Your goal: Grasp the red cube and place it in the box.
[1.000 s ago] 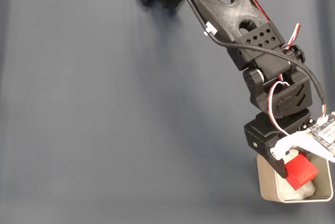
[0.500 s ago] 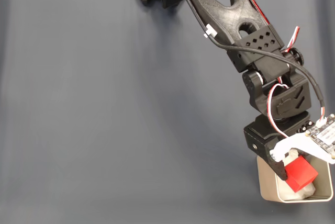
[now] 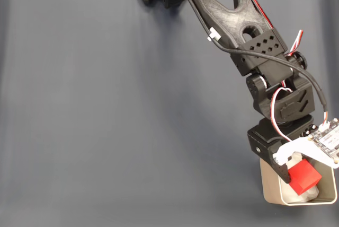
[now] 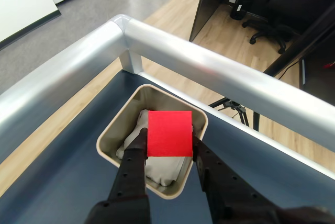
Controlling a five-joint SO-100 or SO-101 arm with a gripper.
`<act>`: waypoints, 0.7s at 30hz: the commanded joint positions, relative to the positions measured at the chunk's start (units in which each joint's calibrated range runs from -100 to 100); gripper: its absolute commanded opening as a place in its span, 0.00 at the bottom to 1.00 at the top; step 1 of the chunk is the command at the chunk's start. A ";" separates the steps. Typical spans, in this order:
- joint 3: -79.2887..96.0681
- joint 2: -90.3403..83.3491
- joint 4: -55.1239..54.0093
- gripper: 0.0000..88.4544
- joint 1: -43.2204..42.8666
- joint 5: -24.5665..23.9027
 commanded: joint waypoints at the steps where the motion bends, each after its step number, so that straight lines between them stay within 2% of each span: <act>1: -3.78 -0.79 -1.04 0.00 -0.58 -0.83; 15: -3.60 -1.23 -0.87 0.01 -1.15 -1.56; 21: -3.41 -1.49 -0.96 0.07 -1.29 -1.95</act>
